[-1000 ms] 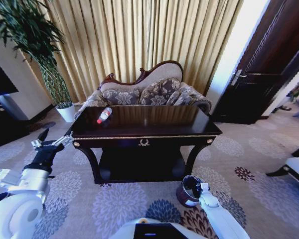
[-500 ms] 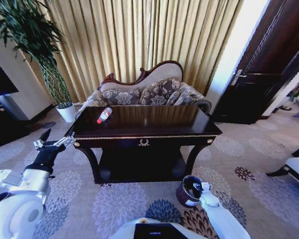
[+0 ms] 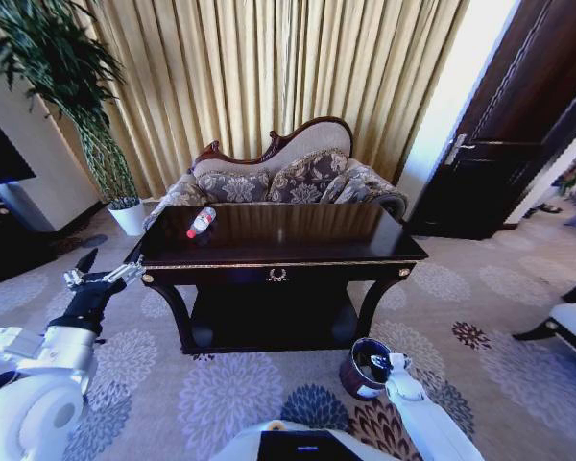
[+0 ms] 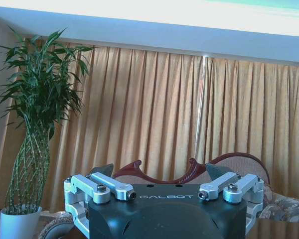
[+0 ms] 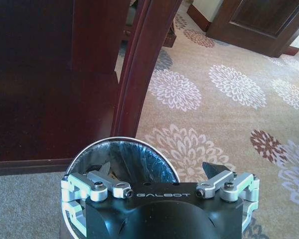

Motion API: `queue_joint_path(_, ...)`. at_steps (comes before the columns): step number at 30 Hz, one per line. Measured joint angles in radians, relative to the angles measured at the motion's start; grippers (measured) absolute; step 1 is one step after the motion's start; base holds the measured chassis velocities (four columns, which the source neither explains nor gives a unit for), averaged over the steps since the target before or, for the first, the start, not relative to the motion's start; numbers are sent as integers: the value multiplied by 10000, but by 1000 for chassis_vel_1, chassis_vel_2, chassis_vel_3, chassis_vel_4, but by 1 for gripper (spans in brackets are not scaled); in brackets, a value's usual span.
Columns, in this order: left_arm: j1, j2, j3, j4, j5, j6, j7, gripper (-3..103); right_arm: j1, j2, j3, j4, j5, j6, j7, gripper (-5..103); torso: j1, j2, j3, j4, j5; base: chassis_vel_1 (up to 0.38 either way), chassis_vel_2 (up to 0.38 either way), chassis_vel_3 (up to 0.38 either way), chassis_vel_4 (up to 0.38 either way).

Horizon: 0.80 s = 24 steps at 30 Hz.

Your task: Move to the front of the table and place the trash on the table into the trash bin.

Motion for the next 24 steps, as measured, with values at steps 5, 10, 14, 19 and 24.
queue_joint_path(5,6,-17,12,-4,0,0,-1,100,-74,-23,24,110,7,0,-137,100,0,0,0,0,1,0,0,0,0)
queue_joint_path(10,-1,-64,26,-23,-1,0,-3,100,-646,-136,255,2208,1062,-458,-62,100,0,0,0,3,1,0,0,0,0)
queue_joint_path(14,17,-64,2,-25,1,0,-13,100,-996,-208,530,3880,1392,-526,183,100,0,0,0,-1,1,0,0,0,0)
queue_joint_path(19,90,-71,-48,11,11,3,-21,100,-1532,-555,1157,7343,2299,-776,369,100,0,0,-1,3,-3,0,0,0,0)
queue_joint_path(24,127,-229,-29,32,103,100,-34,100,-1714,-780,1549,10939,3175,-1683,910,100,0,1,-1,3,-6,0,0,0,0)
